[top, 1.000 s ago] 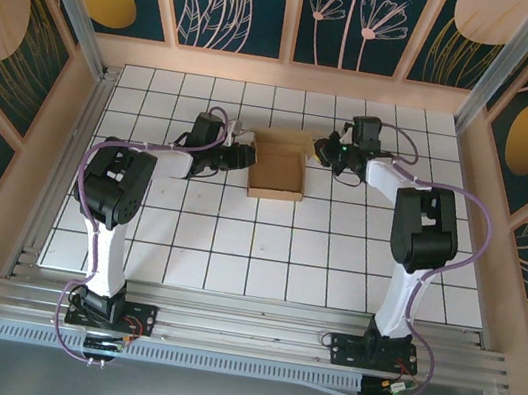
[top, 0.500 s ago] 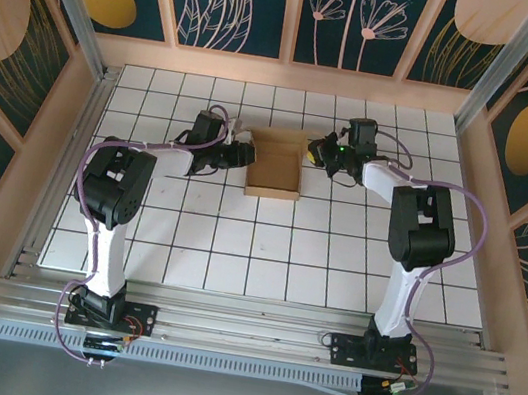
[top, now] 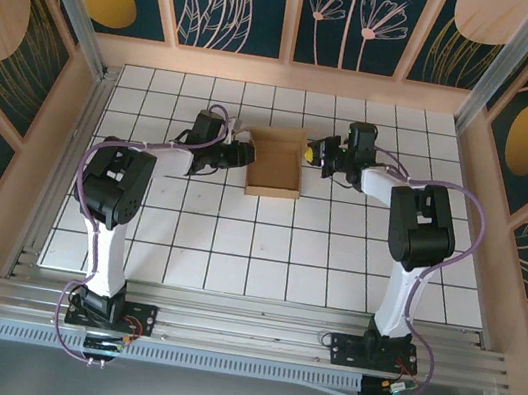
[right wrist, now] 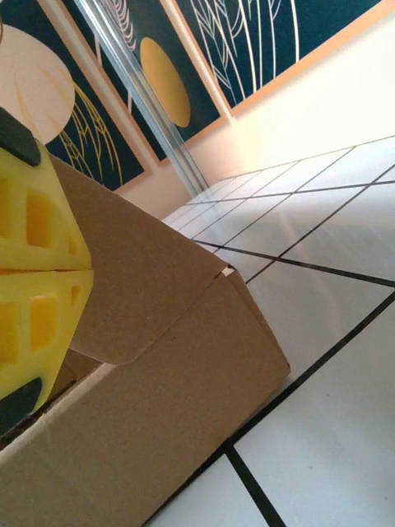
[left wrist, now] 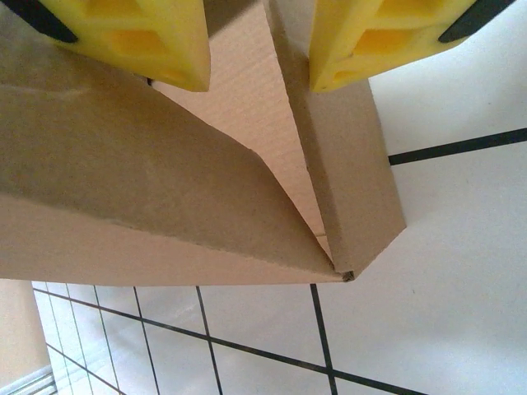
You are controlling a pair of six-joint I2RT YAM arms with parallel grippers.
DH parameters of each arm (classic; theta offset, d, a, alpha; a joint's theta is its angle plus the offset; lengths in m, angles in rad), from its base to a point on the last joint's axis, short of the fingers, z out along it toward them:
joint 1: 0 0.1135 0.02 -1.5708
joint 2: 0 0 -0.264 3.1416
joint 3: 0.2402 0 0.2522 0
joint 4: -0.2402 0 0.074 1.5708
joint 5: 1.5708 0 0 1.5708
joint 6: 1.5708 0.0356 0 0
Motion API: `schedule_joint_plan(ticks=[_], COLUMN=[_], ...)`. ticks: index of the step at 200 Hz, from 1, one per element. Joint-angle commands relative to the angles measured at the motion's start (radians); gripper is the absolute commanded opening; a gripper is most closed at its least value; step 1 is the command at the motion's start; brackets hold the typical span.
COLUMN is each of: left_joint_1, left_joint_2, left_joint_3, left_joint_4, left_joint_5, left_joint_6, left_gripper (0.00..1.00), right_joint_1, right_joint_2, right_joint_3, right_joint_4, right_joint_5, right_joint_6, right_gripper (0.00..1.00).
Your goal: Fold the paper box
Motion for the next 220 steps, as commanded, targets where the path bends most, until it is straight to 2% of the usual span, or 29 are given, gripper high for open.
schedule_joint_plan(ticks=[1, 22, 37, 56, 101, 118, 124, 133, 154, 181, 195, 220], left_joint_1=[-0.02, -0.02, -0.019, -0.019, -0.02, -0.019, -0.021, -0.02, -0.019, -0.019, -0.019, -0.019], left_joint_2=[0.004, 0.002, 0.0, 0.003, 0.009, 0.006, 0.004, 0.005, 0.01, 0.002, -0.007, -0.005], left_joint_3=[0.037, 0.037, 0.033, 0.034, 0.043, 0.045, 0.046, 0.048, 0.058, 0.065, 0.063, 0.062], left_joint_4=[0.007, 0.0, -0.004, -0.007, -0.006, -0.015, -0.016, -0.02, -0.041, -0.078, -0.086, -0.088], left_joint_5=[0.031, 0.021, 0.012, 0.009, 0.013, 0.01, 0.009, 0.01, 0.003, -0.033, -0.045, -0.051], left_joint_6=[0.021, 0.023, 0.027, 0.029, 0.023, 0.028, 0.031, 0.036, 0.053, 0.077, 0.084, 0.081], left_gripper=[0.36, 0.37, 0.37, 0.37, 0.37, 0.36, 0.36, 0.37, 0.37, 0.38, 0.38, 0.38], right_joint_1=[0.032, -0.003, -0.043, -0.102, -0.247, -0.29, -0.299, -0.301, -0.256, -0.162, -0.122, -0.123], right_joint_2=[0.002, -0.011, -0.058, -0.125, -0.308, -0.398, -0.429, -0.468, -0.526, -0.556, -0.556, -0.493], right_joint_3=[0.016, 0.097, 0.068, 0.002, -0.244, -0.352, -0.38, -0.405, -0.426, -0.488, -0.513, -0.506], right_joint_4=[0.025, -0.226, -0.257, -0.275, -0.157, -0.044, -0.005, 0.014, 0.023, 0.099, 0.169, 0.256], right_joint_5=[-0.025, 0.106, 0.199, 0.258, 0.176, 0.084, 0.05, 0.038, 0.096, 0.156, 0.178, 0.141], right_joint_6=[0.03, -0.232, -0.377, -0.544, -0.818, -0.942, -1.0, -1.109, -1.38, -1.808, -1.929, -2.057], right_gripper=[0.11, 0.13, 0.16, 0.23, 0.36, 0.44, 0.51, 0.56, 0.56, 0.56, 0.58, 0.58])
